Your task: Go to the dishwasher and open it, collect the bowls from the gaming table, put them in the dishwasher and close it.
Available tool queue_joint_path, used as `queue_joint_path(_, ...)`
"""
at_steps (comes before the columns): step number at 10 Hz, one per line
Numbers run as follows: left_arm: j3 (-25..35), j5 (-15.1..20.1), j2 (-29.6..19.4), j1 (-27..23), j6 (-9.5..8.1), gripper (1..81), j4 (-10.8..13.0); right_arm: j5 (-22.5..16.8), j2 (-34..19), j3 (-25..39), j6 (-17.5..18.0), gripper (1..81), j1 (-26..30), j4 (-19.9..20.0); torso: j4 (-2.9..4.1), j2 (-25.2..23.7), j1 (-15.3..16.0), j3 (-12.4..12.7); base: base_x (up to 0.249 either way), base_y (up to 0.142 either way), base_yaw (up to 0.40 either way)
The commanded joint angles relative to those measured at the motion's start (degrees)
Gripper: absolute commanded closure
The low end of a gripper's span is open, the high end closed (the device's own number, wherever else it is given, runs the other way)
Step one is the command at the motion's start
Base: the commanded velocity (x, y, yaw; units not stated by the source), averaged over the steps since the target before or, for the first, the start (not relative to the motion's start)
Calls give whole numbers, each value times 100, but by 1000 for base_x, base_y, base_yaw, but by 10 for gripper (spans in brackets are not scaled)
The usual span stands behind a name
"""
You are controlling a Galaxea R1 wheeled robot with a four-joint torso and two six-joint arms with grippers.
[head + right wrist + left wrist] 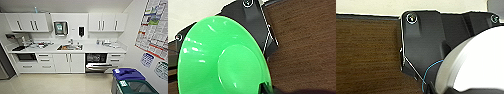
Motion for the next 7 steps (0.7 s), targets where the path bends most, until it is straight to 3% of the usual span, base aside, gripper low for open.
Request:
queue_joint_path(1,-13,262,-86,-195,40,811,81,-326,-150,16,-18,811,166,-51,0,0,0,0,123,0,0)
queue_joint_path(7,-13,253,-95,-186,40,811,81,-344,-98,17,-18,811,183,-52,0,-2,-4,0,123,0,0)
